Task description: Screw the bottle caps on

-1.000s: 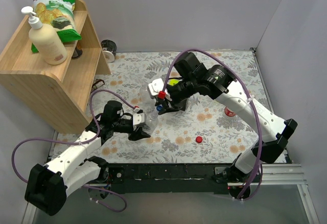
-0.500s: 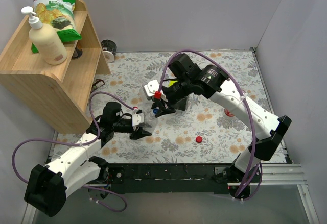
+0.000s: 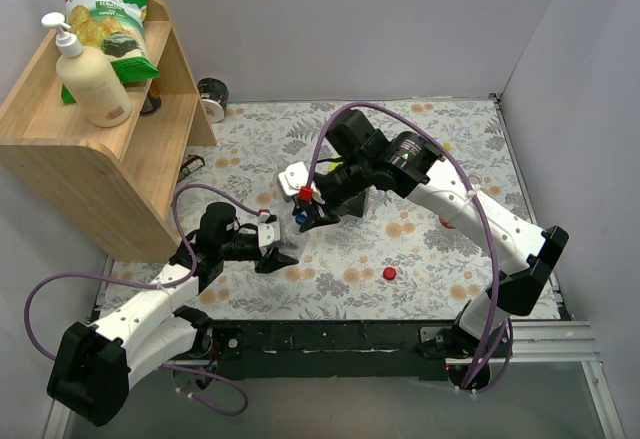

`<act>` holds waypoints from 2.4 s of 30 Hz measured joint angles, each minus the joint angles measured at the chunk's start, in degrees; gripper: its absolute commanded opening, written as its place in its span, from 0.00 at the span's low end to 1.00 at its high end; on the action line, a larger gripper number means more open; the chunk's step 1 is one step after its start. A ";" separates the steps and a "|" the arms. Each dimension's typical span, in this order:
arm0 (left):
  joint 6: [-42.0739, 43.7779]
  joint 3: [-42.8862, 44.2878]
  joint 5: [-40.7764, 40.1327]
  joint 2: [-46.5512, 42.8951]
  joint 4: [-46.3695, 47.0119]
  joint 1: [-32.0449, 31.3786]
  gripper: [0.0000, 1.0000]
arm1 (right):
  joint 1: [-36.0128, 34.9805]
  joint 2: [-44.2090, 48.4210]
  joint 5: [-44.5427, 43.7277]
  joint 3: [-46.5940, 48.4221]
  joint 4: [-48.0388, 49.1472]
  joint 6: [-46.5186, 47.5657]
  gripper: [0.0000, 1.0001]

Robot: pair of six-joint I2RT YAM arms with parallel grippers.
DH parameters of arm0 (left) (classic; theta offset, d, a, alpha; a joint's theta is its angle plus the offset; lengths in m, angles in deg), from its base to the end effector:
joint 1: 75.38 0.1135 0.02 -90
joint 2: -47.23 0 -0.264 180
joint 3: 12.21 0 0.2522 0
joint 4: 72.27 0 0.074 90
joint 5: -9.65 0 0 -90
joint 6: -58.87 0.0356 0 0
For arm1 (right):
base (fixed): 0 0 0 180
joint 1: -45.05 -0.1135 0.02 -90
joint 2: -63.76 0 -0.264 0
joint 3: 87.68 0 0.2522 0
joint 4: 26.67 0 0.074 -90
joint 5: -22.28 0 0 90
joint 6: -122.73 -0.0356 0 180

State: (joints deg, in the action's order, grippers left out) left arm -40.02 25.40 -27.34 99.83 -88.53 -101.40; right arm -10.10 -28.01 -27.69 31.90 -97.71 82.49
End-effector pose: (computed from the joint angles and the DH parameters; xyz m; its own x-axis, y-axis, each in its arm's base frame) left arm 0.1536 -0.1066 0.2085 -0.5962 0.1876 -0.7806 0.7950 0.2734 -0.5415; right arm 0.1669 0.2798 0.4257 0.4313 -0.4035 -0.8070 -0.8777 -0.3949 -0.2716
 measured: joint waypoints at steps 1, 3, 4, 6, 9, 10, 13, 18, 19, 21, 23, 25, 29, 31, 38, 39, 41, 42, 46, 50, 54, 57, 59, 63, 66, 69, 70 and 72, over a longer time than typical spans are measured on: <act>-0.17 -0.22 -0.09 -0.09 0.39 0.00 0.18 | -0.02 0.02 -0.02 -0.26 0.15 0.07 0.19; -0.66 -0.81 -0.37 -0.35 1.36 -0.04 0.18 | -0.09 0.13 -0.07 -0.61 0.42 0.20 0.19; -0.83 -0.92 -0.55 -0.42 1.55 -0.04 0.18 | -0.11 0.17 -0.20 -0.72 0.42 0.31 0.19; -1.31 -0.94 -0.85 -0.42 2.05 -0.09 0.17 | -0.09 0.24 -0.24 -0.72 0.46 0.63 0.19; -2.49 -1.01 -1.20 -0.42 3.67 -0.13 0.17 | -0.09 0.57 -0.31 -0.72 0.79 1.57 0.19; -2.95 -1.03 -1.27 -0.42 4.31 -0.24 0.17 | -0.09 0.72 -0.35 -0.74 0.92 1.75 0.19; -4.02 -1.03 -1.33 -0.35 5.95 -0.46 0.17 | -0.07 1.36 -0.26 -1.01 1.38 2.58 0.19; -4.76 -1.03 -1.36 0.63 7.72 -0.59 0.16 | 0.04 1.42 -0.20 -1.01 1.01 4.81 0.19; -4.85 -1.03 -1.31 0.92 7.93 -0.68 0.15 | 0.07 1.42 -0.22 -1.01 0.76 5.22 0.18; -4.92 -1.03 -1.33 1.36 8.48 -0.85 0.15 | 0.13 1.42 -0.22 -1.01 0.39 6.05 0.18; -5.07 -1.03 -1.62 1.55 8.98 -0.96 0.12 | 0.20 1.42 -0.26 -1.03 0.35 6.19 0.17; -5.35 -1.03 -2.58 1.55 9.60 -1.09 0.09 | 0.33 1.44 -0.57 -1.29 1.29 4.90 0.17; -6.69 -1.03 -5.66 1.88 10.80 -1.11 0.06 | 0.68 1.64 -2.97 -2.25 4.35 0.24 0.16; -7.02 -1.03 -6.99 2.21 11.37 -1.11 0.05 | 0.81 1.31 -4.59 -2.25 5.42 -2.97 0.16; -5.88 -1.03 -12.31 2.34 10.86 -0.94 0.00 | 0.83 -0.70 -10.05 -0.63 6.45 -12.22 0.15; -5.79 -1.03 -13.03 2.34 10.78 -0.94 0.00 | 0.83 -1.25 -10.75 0.13 6.10 -13.90 0.15; -5.66 -1.16 -14.43 2.34 10.71 -0.92 0.00 | 0.87 -2.19 -12.02 1.01 5.84 -17.07 0.13; -5.53 -1.44 -15.13 2.34 10.82 -0.92 0.00 | 0.96 -2.29 -12.50 0.66 6.12 -18.58 0.13; -5.95 -2.29 -16.96 2.58 9.90 -0.96 0.00 | 1.16 -0.50 -14.71 -4.90 9.35 -23.02 0.12; -7.93 -2.32 -17.27 3.52 9.84 -1.46 0.00 | 1.18 0.28 -17.27 -6.95 11.43 -26.51 0.13; -10.10 -2.32 -15.82 4.15 10.29 -1.49 0.00 | 1.55 3.10 -16.31 -11.82 16.65 -26.47 0.13; -11.04 -2.32 -13.35 4.24 10.86 -2.08 0.00 | 1.79 8.22 -14.25 -18.95 22.93 -25.79 0.13; -11.43 -2.29 -12.39 4.22 11.69 -2.40 0.00 | 1.79 9.55 -13.49 -20.24 24.50 -25.90 0.13; -12.02 -2.27 -12.72 4.02 11.65 -2.16 0.00 | 1.90 6.78 -13.33 -17.29 23.52 -26.82 0.14; -12.85 -2.27 -13.57 4.20 10.45 -1.55 0.00 | 2.32 4.33 -13.60 -15.72 23.19 -28.06 0.17; -13.84 -2.27 -13.73 4.74 9.27 -1.53 0.00 | 2.67 3.39 -13.97 -15.47 22.86 -28.96 0.22; -14.23 -2.27 -13.73 4.85 9.05 -1.53 0.00 | 2.67 3.17 -14.10 -15.23 22.64 -29.03 0.30; -14.84 -2.27 -13.66 4.85 8.96 -1.53 0.00 | 2.67 2.78 -14.27 -14.49 21.97 -29.07 0.45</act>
State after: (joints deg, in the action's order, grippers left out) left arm -54.86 23.13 -41.00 104.68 -79.57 -102.93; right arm -7.44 -25.23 -41.96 17.41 -75.74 53.42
